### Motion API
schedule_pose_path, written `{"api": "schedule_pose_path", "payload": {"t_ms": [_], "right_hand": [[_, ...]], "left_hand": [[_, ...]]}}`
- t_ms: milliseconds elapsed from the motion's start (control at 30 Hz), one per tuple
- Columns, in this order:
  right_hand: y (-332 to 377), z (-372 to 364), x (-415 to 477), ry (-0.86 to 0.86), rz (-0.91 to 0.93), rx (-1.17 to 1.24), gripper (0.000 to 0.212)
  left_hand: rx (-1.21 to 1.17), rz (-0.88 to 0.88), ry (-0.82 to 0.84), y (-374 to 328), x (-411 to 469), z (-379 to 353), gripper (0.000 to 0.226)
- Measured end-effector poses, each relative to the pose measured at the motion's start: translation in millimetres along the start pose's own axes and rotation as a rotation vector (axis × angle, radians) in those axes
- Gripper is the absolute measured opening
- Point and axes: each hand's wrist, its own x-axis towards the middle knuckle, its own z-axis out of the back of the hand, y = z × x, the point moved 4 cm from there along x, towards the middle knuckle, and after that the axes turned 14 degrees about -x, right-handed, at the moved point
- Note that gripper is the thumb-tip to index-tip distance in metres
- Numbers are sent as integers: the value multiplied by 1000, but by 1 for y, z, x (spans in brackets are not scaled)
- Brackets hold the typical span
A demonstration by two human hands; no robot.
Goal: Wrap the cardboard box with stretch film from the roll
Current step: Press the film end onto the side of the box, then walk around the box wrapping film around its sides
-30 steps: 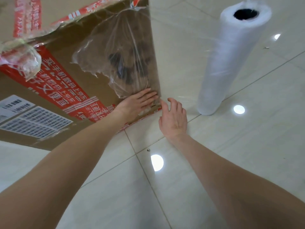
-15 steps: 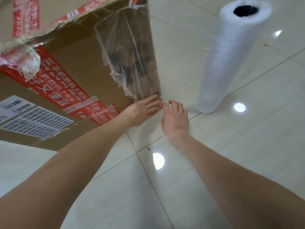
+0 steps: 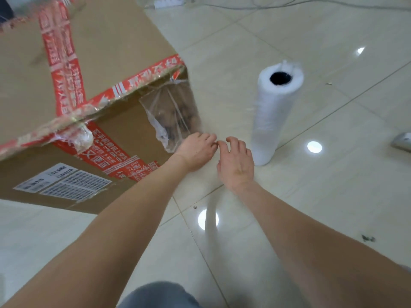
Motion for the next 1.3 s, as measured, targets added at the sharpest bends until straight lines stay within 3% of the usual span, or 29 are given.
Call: {"api": "schedule_pose_path", "payload": {"t_ms": [133,467,633,800,1067,1200,1300], "right_hand": [[-16,57,-10,46,1,-20,46],[-55,222,7,69,-82,-52,46],[-69,274,42,124,-181,-27,46],[-94,267,71,264,-301,17,45],[-132,193,126,678,-344,157,56],[-144,164,140,884,-330,194,48],[-145,157,150,904,-278,195,32]], "left_hand": [[-171,132,3,-6,-11,46,23],[-287,116,0,-7,-1,214,25],[-506,285,8,15,24,269,22],[-652,403,79,23,55,268,26],[-832,560,325,18,134,205,44],[-808,535,415,13,154,188,38],[-796,514,429,14,160,185,22]]}}
